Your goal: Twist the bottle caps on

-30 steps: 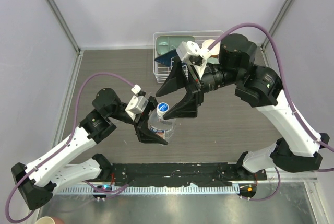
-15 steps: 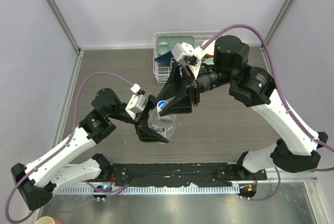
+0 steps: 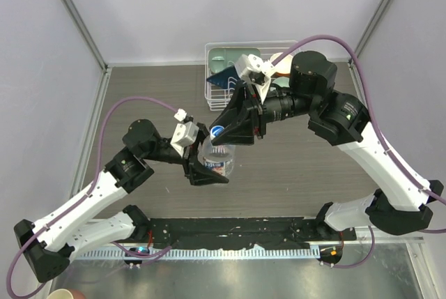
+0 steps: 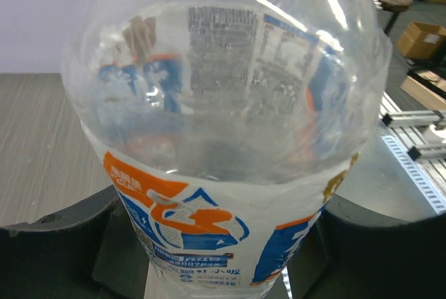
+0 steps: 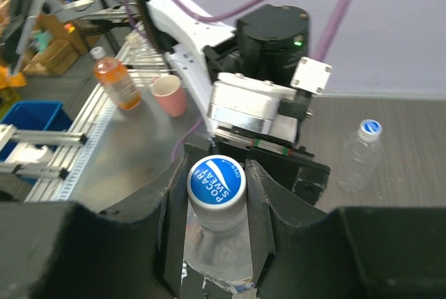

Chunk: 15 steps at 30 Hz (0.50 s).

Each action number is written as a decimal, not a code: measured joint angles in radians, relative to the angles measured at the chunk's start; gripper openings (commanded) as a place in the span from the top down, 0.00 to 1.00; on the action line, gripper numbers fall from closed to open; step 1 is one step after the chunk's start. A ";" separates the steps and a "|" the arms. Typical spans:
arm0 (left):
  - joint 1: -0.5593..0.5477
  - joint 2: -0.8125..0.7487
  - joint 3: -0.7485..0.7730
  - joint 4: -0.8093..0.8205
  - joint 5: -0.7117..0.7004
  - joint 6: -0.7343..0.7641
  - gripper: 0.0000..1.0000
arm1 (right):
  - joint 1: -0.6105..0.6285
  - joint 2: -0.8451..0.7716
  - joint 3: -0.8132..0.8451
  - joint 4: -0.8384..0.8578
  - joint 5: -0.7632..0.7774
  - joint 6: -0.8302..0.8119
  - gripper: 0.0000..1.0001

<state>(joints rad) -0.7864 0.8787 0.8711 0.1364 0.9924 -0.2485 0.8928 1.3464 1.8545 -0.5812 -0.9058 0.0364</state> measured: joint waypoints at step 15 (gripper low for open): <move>0.010 0.015 -0.025 -0.143 -0.643 0.045 1.00 | 0.040 -0.040 -0.222 0.172 0.787 0.126 0.99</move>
<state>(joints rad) -0.7761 0.8936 0.8463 -0.0063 0.3492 -0.2031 0.9325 1.3067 1.6321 -0.4088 -0.1188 0.1619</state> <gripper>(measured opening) 0.655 0.389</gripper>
